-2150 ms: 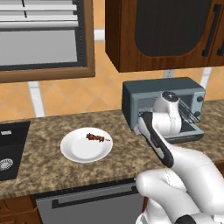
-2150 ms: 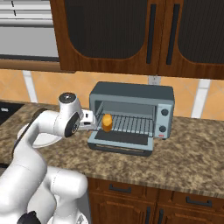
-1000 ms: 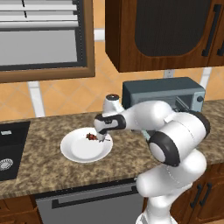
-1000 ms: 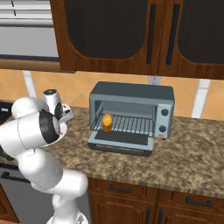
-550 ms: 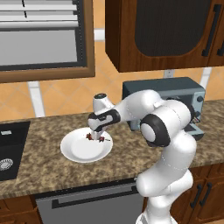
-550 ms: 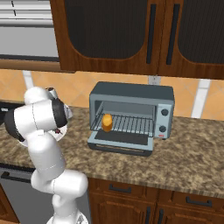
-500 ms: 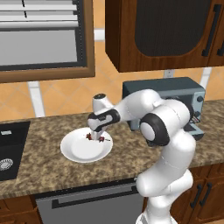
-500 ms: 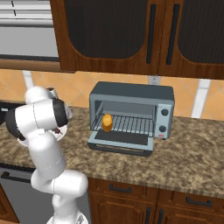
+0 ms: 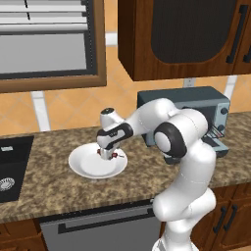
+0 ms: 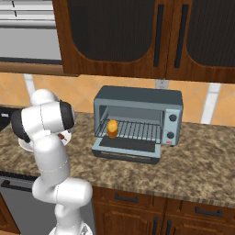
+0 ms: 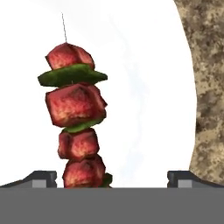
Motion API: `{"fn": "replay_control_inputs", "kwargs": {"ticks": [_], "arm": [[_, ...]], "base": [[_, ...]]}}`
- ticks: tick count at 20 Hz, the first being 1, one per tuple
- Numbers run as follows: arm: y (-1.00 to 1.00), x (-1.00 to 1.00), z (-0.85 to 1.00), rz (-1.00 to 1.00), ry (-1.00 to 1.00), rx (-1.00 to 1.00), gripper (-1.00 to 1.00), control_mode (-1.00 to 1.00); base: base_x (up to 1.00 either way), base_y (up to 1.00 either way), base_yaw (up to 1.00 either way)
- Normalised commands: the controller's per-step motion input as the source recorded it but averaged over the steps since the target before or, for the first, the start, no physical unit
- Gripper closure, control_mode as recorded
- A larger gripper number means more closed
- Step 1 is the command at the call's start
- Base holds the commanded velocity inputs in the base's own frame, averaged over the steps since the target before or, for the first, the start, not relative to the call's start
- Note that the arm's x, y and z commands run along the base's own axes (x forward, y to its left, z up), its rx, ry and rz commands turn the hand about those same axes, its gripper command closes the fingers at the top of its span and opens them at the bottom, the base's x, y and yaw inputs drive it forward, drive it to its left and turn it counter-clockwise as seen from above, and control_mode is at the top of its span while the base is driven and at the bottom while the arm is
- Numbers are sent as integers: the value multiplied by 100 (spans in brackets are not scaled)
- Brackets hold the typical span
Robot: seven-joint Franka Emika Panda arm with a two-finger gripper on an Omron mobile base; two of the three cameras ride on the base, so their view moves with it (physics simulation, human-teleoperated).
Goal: Pick up the kebab skewer and baguette bread, and place them inside the toaster oven. Close the toaster oven door and start by setting the timer.
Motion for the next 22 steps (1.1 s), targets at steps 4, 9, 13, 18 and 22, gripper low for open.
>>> {"fn": "replay_control_inputs", "kwargs": {"ticks": [4, 9, 13, 18, 22], "arm": [[0, -18, -5, 0, 0, 0, -100, -100], [0, -15, -3, 0, 0, 0, 100, -100], [0, -14, -3, 0, 0, -3, 100, -100], [-19, -23, 15, 0, 0, -1, 100, -100], [-58, -68, 72, 0, 0, 5, 100, -100]], "base": [[0, 0, 0], [0, 0, 0], [0, 0, 0], [0, 0, 0], [0, 0, 0]]}}
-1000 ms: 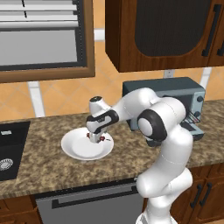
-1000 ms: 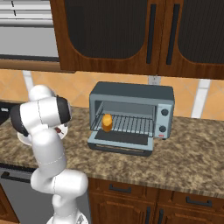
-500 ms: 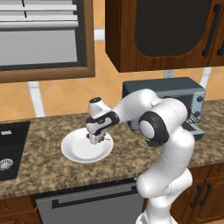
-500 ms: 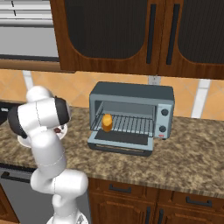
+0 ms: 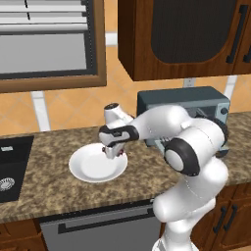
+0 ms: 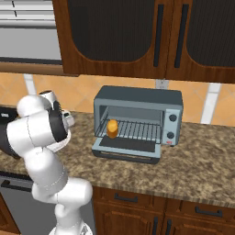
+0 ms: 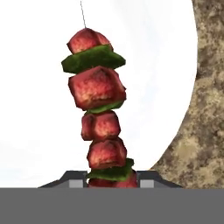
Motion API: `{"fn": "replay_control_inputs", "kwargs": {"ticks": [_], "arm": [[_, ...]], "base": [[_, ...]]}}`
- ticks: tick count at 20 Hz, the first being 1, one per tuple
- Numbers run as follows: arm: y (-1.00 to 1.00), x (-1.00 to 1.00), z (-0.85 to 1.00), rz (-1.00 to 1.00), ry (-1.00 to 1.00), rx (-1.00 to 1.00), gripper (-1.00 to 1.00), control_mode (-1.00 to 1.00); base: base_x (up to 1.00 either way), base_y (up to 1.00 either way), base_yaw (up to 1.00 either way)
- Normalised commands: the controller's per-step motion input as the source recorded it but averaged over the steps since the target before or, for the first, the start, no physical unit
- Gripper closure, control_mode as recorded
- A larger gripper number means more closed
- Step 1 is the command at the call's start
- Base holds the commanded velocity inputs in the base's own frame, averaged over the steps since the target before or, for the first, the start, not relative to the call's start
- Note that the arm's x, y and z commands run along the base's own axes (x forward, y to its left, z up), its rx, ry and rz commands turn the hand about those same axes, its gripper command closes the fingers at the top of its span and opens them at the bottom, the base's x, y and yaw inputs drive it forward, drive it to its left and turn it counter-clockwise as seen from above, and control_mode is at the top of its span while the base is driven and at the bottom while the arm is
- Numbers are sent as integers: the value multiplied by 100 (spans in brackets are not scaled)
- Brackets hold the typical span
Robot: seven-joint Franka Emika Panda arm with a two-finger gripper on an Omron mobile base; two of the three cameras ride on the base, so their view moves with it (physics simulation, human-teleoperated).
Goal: Pick up the kebab skewer and baguette bread, and place them inside the toaster oven. Close the toaster oven door and start by setting the timer.
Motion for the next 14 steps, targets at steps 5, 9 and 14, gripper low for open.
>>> {"fn": "replay_control_inputs", "kwargs": {"ticks": [5, 9, 14], "arm": [[-73, -95, 74, -9, 0, 16, 100, -100], [-56, -55, 84, -19, -4, 18, 100, -100], [-77, -54, 75, -19, -16, 13, 100, -100]], "base": [[0, 0, 0], [0, 0, 0], [0, 0, 0]]}}
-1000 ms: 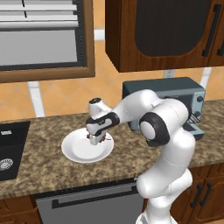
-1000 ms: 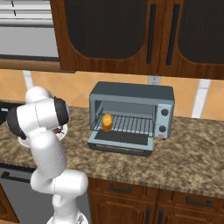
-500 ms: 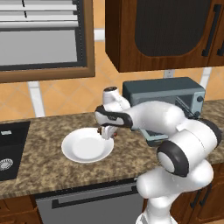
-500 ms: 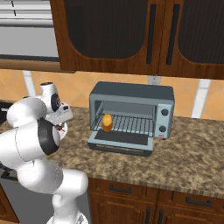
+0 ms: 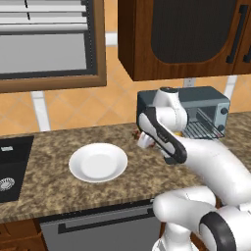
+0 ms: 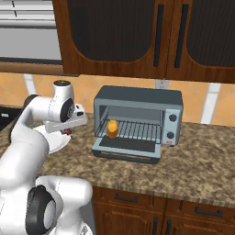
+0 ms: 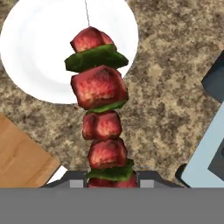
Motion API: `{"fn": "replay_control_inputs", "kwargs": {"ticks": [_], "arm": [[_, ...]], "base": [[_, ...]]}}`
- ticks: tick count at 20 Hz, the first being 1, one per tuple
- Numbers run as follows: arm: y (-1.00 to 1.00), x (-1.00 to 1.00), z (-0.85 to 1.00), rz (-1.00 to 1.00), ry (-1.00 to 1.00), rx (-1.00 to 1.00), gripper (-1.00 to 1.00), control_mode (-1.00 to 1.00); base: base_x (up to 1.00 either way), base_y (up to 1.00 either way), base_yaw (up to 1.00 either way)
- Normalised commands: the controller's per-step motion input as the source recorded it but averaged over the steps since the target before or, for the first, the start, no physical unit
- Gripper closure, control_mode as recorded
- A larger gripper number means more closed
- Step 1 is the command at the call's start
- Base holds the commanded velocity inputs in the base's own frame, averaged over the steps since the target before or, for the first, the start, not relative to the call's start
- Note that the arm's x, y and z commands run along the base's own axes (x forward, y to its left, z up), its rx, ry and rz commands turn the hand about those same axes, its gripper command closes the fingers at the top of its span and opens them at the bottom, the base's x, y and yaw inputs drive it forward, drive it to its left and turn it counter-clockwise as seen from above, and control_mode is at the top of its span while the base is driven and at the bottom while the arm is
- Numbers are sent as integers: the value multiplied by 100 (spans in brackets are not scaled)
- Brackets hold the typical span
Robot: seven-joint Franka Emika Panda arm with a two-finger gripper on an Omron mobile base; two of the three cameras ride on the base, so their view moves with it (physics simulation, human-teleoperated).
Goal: Pick up the kebab skewer and baguette bread, and place them inside the toaster oven. Close the toaster oven door and start by setting the timer.
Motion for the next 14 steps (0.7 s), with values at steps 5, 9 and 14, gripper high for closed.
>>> {"fn": "replay_control_inputs", "kwargs": {"ticks": [5, 9, 14], "arm": [[-73, -41, 44, -26, -11, 3, 100, -100], [-87, 0, 48, -22, 0, 0, 100, -100], [-100, 1, 37, -18, -2, 0, 100, -100]], "base": [[0, 0, 0], [0, 0, 0], [0, 0, 0]]}}
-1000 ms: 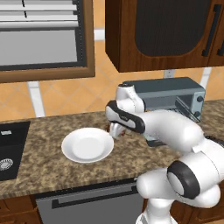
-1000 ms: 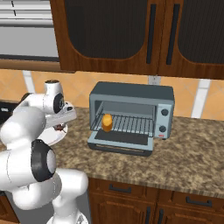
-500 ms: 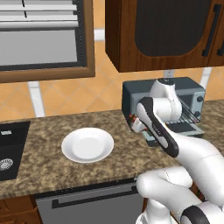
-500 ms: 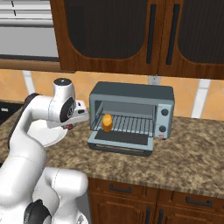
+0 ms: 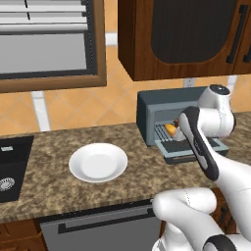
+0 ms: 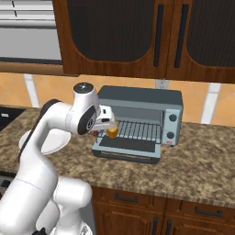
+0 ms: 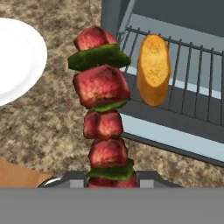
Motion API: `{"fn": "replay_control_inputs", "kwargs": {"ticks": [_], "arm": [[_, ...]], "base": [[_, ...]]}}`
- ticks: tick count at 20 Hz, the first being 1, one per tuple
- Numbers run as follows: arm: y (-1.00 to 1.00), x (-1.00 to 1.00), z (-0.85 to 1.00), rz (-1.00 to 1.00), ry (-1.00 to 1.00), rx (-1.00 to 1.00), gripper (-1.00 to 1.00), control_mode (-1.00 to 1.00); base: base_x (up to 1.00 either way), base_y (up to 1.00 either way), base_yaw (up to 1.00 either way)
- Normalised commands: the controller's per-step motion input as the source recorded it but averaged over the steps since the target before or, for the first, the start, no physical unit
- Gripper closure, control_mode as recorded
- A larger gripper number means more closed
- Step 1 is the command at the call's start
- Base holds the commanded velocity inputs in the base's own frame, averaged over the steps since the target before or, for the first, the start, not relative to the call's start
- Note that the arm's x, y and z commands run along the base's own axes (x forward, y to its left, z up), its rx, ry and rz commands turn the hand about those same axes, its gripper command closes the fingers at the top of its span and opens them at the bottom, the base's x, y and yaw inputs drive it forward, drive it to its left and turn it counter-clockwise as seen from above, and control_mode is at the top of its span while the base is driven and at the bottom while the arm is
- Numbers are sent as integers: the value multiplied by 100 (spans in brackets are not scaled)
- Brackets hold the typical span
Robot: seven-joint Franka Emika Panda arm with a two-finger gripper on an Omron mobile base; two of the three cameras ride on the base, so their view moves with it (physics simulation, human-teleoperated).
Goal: Pick up the kebab skewer and baguette bread, and place them inside the toaster oven. Close the toaster oven door and start by setting the timer.
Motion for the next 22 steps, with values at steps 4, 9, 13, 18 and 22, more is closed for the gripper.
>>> {"fn": "replay_control_inputs", "kwargs": {"ticks": [4, 9, 13, 18, 22], "arm": [[-100, 17, 6, -21, 0, 0, 100, -100], [-65, 21, -10, -22, -20, 0, 100, -100], [-22, 62, -6, -17, 0, 0, 100, -100], [0, 16, -15, 0, 0, 0, 100, -100], [-12, 1, -25, 4, 0, -1, 100, -100]], "base": [[0, 0, 0], [0, 0, 0], [0, 0, 0], [0, 0, 0], [0, 0, 0]]}}
